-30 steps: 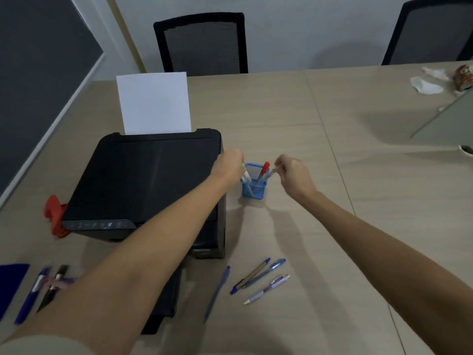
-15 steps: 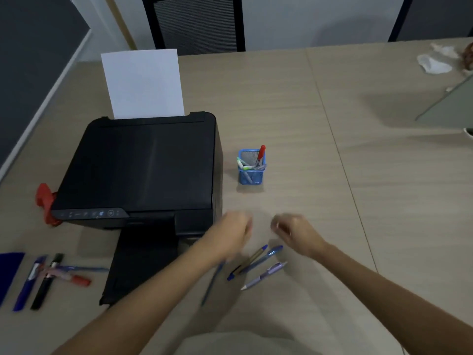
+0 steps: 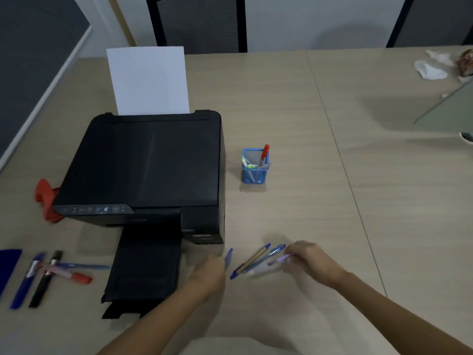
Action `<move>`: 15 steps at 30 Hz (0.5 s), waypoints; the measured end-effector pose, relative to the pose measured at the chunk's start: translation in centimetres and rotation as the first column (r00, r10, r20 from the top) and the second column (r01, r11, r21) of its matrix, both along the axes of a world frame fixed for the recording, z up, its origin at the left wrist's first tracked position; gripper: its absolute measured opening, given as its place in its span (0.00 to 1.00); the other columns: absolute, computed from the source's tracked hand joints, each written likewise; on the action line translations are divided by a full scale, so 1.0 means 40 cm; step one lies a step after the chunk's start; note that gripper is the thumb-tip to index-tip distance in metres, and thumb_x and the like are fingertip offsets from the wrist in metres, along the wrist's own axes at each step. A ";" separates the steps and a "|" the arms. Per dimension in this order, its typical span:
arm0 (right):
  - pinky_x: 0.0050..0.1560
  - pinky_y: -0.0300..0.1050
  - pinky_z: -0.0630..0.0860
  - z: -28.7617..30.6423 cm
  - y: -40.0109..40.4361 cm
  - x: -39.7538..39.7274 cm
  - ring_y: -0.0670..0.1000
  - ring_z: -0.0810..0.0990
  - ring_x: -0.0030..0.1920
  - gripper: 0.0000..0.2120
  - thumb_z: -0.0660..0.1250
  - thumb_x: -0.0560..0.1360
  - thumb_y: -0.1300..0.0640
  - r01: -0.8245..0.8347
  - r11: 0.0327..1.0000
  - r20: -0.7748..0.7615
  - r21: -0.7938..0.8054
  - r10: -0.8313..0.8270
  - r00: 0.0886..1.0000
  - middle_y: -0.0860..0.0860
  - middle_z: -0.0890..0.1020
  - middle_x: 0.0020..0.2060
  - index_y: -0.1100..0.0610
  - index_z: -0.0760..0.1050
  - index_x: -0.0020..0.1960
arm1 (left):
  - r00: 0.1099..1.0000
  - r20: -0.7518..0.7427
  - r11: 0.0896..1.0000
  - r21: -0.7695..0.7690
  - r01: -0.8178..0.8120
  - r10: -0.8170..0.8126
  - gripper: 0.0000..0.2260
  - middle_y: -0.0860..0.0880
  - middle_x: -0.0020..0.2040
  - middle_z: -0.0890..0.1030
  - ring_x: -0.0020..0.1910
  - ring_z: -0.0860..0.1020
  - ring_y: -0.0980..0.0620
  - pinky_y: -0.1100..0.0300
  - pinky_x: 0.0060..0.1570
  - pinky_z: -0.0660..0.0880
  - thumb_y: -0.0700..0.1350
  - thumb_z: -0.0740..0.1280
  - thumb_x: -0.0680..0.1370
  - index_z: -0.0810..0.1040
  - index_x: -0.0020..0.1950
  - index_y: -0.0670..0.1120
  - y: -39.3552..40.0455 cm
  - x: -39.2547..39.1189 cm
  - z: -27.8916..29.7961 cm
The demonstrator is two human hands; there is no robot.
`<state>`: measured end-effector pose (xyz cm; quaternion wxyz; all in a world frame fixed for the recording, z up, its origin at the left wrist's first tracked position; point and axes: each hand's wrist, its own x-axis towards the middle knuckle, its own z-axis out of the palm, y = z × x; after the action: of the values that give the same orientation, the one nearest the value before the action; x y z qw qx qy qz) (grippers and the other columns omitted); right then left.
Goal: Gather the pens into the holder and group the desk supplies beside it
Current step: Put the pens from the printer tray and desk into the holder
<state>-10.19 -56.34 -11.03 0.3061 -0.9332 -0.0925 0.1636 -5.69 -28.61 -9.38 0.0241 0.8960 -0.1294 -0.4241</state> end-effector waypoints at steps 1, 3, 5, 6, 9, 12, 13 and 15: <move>0.40 0.35 0.72 0.032 -0.012 0.024 0.44 0.78 0.39 0.05 0.64 0.76 0.54 0.118 0.991 0.027 0.070 -0.120 0.992 0.49 0.83 0.39 0.49 0.79 0.47 | 0.999 0.036 0.996 -0.079 -0.038 0.041 0.13 0.36 0.57 0.80 0.54 0.80 0.39 0.50 0.52 0.77 0.40 0.63 0.77 0.75 0.61 0.41 -0.015 0.002 0.039; 0.36 0.28 0.68 0.092 -0.033 0.089 0.47 0.78 0.37 0.07 0.66 0.74 0.53 0.357 0.919 0.138 0.165 -0.380 0.915 0.50 0.84 0.35 0.53 0.81 0.47 | 0.970 0.149 0.932 -0.339 -0.131 0.191 0.05 0.39 0.45 0.82 0.45 0.81 0.40 0.51 0.43 0.76 0.42 0.63 0.76 0.74 0.43 0.42 -0.050 0.021 0.128; 0.36 0.27 0.68 0.143 -0.047 0.169 0.48 0.79 0.35 0.08 0.66 0.76 0.54 0.462 0.865 0.264 0.195 -0.501 0.825 0.52 0.84 0.34 0.57 0.81 0.50 | 0.914 0.205 0.801 -0.571 -0.179 0.350 0.06 0.43 0.38 0.81 0.38 0.79 0.45 0.53 0.39 0.75 0.41 0.64 0.76 0.75 0.41 0.39 -0.099 0.072 0.211; 0.36 0.29 0.68 0.164 -0.047 0.212 0.48 0.80 0.35 0.09 0.65 0.77 0.55 0.487 0.849 0.300 0.205 -0.528 0.794 0.53 0.84 0.35 0.58 0.81 0.52 | 0.880 0.202 0.719 -0.666 -0.199 0.430 0.06 0.45 0.37 0.81 0.36 0.78 0.47 0.54 0.39 0.75 0.41 0.65 0.76 0.76 0.42 0.39 -0.123 0.108 0.252; 0.39 0.42 0.71 0.209 -0.026 0.337 0.57 0.82 0.39 0.09 0.64 0.78 0.58 0.523 0.831 0.350 0.191 -0.555 0.755 0.58 0.85 0.39 0.61 0.80 0.52 | 0.721 0.216 0.524 -0.819 -0.233 0.658 0.04 0.44 0.38 0.83 0.38 0.81 0.48 0.56 0.42 0.78 0.37 0.66 0.75 0.79 0.42 0.37 -0.200 0.254 0.321; 0.38 0.44 0.69 0.209 0.004 0.437 0.61 0.81 0.41 0.08 0.64 0.76 0.59 0.509 0.857 0.362 0.076 -0.499 0.787 0.60 0.85 0.40 0.62 0.80 0.48 | 0.622 0.244 0.484 -0.838 -0.251 0.744 0.02 0.41 0.40 0.83 0.42 0.82 0.42 0.50 0.45 0.81 0.34 0.67 0.73 0.79 0.42 0.37 -0.256 0.403 0.297; 0.39 0.46 0.70 0.205 0.015 0.462 0.62 0.80 0.43 0.08 0.64 0.76 0.59 0.495 0.869 0.351 0.020 -0.469 0.810 0.61 0.84 0.42 0.62 0.79 0.47 | 0.616 0.275 0.518 -0.815 -0.258 0.739 0.02 0.41 0.40 0.83 0.42 0.82 0.43 0.49 0.44 0.81 0.34 0.67 0.73 0.79 0.41 0.38 -0.267 0.442 0.274; 0.42 0.50 0.73 0.198 0.035 0.502 0.63 0.79 0.46 0.08 0.64 0.75 0.60 0.449 0.889 0.326 -0.086 -0.401 0.856 0.62 0.83 0.44 0.63 0.79 0.47 | 0.631 0.319 0.595 -0.750 -0.288 0.707 0.05 0.42 0.40 0.84 0.39 0.81 0.46 0.53 0.42 0.80 0.33 0.66 0.72 0.77 0.39 0.41 -0.284 0.489 0.234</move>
<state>9.89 -54.92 -3.09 0.2420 -0.9656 0.0844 -0.0445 13.88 -39.95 -0.03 0.4086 0.9123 0.0072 -0.0261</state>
